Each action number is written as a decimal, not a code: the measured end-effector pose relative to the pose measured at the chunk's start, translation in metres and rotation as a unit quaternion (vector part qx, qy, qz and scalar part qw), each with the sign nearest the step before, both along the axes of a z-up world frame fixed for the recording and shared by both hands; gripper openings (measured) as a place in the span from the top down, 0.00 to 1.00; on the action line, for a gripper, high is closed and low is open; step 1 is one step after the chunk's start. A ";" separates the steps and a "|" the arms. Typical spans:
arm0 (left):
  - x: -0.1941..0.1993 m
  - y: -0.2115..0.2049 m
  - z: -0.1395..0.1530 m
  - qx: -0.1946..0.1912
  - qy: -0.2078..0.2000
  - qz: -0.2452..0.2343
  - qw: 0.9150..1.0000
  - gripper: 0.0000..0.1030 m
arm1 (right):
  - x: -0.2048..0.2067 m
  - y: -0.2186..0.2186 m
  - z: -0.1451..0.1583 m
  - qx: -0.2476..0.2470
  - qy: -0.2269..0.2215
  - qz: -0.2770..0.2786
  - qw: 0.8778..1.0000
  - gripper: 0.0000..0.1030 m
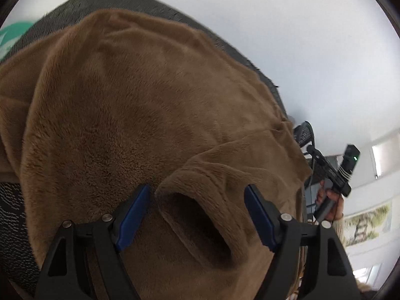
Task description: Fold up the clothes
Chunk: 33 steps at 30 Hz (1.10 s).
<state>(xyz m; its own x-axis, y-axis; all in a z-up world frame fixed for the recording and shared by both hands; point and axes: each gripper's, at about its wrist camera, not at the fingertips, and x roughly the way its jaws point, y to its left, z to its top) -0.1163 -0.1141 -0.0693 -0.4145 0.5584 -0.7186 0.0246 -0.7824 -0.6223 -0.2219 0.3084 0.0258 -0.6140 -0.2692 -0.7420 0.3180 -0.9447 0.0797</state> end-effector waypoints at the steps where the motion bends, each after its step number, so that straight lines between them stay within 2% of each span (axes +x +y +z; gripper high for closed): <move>1: 0.001 0.003 0.000 -0.008 0.002 -0.001 1.000 0.44 | 0.001 0.003 0.000 0.000 0.000 -0.003 1.000 0.27; 2: 0.002 0.005 0.002 -0.017 0.005 -0.004 1.000 0.72 | 0.002 0.006 0.000 0.001 0.001 -0.006 1.000 0.27; 3: 0.004 0.007 0.004 -0.021 0.010 -0.004 1.000 0.84 | 0.003 0.009 -0.001 0.004 0.001 -0.008 1.000 0.27; 6: 0.011 0.011 0.011 -0.035 0.028 -0.005 0.999 0.85 | -0.001 0.016 -0.003 0.012 0.000 -0.012 1.000 0.27; 13: 0.016 0.019 0.062 -0.068 0.120 -0.011 0.990 0.85 | -0.037 0.016 -0.006 -0.015 -0.022 -0.015 1.000 0.27; 16: 0.014 0.018 0.083 -0.074 0.158 -0.014 0.985 0.85 | -0.054 0.001 -0.015 0.005 -0.037 0.007 0.999 0.27; 19: 0.005 0.017 0.095 -0.079 0.179 -0.014 0.981 0.85 | -0.075 -0.009 -0.035 0.022 -0.069 0.001 0.997 0.27; 21: -0.003 0.016 0.099 -0.085 0.188 -0.010 0.979 0.85 | -0.085 -0.014 -0.049 0.028 -0.090 0.001 0.996 0.41; 22: -0.007 0.016 0.100 -0.089 0.193 -0.007 0.977 0.85 | -0.086 -0.014 -0.051 0.022 -0.090 -0.001 0.996 0.60; 23: -0.009 0.013 0.104 -0.096 0.204 -0.002 0.974 0.85 | -0.086 -0.014 -0.052 0.015 -0.088 -0.003 0.996 0.67; 25: -0.012 0.007 0.112 -0.112 0.231 0.009 0.966 0.85 | -0.081 -0.011 -0.045 0.022 -0.062 -0.018 0.998 0.74; 27: -0.017 0.001 0.117 -0.127 0.258 0.018 0.957 0.85 | -0.074 -0.008 -0.036 0.047 -0.025 -0.035 0.998 0.75; 28: -0.023 -0.002 0.113 -0.120 0.250 0.022 0.961 0.85 | -0.074 -0.006 -0.035 0.055 -0.017 -0.042 0.997 0.75; 31: -0.051 -0.014 0.078 -0.108 0.174 0.029 0.978 0.85 | -0.076 0.000 -0.034 0.061 -0.013 -0.056 0.996 0.74; 33: -0.066 -0.020 0.052 -0.128 0.124 0.039 0.983 0.82 | -0.079 0.003 -0.038 0.051 -0.025 -0.049 0.997 0.74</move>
<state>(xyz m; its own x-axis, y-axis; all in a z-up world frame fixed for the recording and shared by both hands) -0.1823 -0.1343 -0.0178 -0.6287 0.3319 -0.7033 -0.0367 -0.9160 -0.3995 -0.3008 0.3113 -0.0122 -0.5947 -0.1315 -0.7932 0.2223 -0.9750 -0.0051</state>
